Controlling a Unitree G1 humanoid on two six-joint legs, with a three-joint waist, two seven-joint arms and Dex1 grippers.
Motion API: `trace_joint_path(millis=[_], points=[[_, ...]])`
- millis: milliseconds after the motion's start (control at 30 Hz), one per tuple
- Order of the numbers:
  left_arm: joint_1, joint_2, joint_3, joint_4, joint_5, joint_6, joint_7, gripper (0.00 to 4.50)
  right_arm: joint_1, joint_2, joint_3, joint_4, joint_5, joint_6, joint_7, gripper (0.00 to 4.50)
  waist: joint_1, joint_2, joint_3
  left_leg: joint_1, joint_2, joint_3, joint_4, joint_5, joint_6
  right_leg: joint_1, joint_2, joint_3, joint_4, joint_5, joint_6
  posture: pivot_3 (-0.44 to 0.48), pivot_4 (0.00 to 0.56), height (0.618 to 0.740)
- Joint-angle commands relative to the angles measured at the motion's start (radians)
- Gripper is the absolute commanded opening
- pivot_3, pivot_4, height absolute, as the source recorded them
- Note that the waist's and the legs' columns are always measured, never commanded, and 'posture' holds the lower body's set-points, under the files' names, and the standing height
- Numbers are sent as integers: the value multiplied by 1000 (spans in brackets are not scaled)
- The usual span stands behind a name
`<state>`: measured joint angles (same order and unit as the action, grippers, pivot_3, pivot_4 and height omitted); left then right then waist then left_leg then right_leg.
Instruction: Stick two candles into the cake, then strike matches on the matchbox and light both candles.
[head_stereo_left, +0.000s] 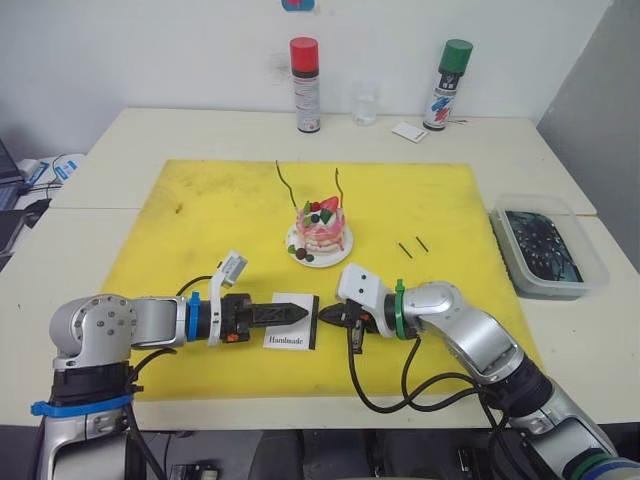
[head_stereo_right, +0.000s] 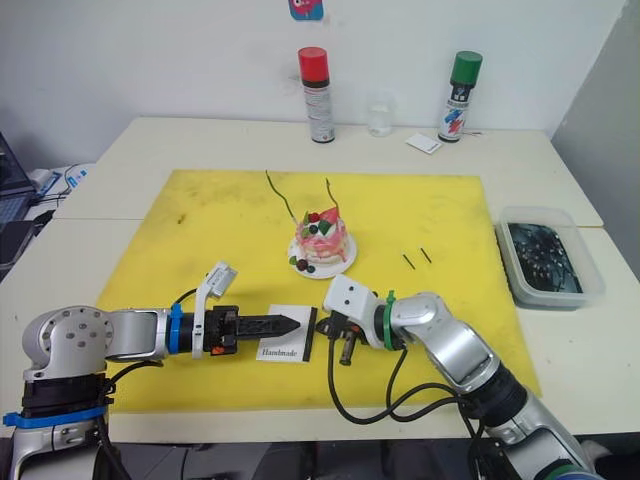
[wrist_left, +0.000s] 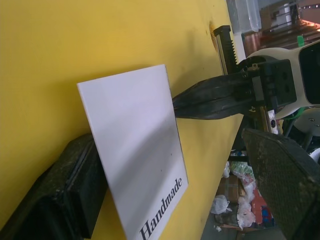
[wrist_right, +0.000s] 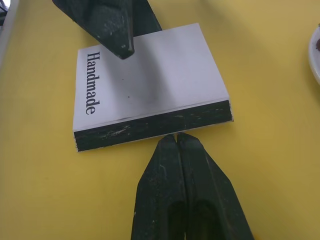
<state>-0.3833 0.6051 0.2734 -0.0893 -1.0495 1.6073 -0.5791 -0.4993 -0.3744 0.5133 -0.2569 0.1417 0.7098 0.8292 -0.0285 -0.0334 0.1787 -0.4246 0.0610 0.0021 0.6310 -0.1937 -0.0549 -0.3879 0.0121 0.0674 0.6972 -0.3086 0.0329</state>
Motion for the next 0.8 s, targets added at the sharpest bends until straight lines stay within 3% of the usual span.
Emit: trace_joint_path(millis=[33,133,233,467,633,800], points=[[23,-15,-25,-18,14,7,21,4500,-9,18,-3,-10,18,1,6,8,0,0,0,0,0,0,0,0,0,0,0,0,0,0,0,0,150,740],[34,-13,-33,-34,19,7,16,4500,-11,26,-4,-5,16,3,2,8,0,0,0,0,0,0,0,0,0,0,0,0,0,0,0,0,150,740],[51,0,-65,-64,52,-32,20,3882,-9,33,-9,-7,17,12,-1,0,0,0,0,0,0,0,0,0,0,0,0,0,0,0,0,0,150,740],[81,-2,-105,-80,121,-128,14,1669,3,44,-21,-27,25,38,-17,0,0,0,0,0,0,0,-1,0,0,0,0,1,-1,0,0,0,150,740],[60,14,-35,-60,74,-109,-28,114,7,46,-72,-64,56,77,-34,0,0,0,0,0,0,1,0,0,0,0,0,1,-1,0,0,0,150,740],[-44,-14,77,-4,-90,-3,-26,22,-1,3,-183,-150,137,162,-28,0,-1,0,0,-1,1,0,-1,0,0,-1,0,-1,-1,0,0,0,150,740]])
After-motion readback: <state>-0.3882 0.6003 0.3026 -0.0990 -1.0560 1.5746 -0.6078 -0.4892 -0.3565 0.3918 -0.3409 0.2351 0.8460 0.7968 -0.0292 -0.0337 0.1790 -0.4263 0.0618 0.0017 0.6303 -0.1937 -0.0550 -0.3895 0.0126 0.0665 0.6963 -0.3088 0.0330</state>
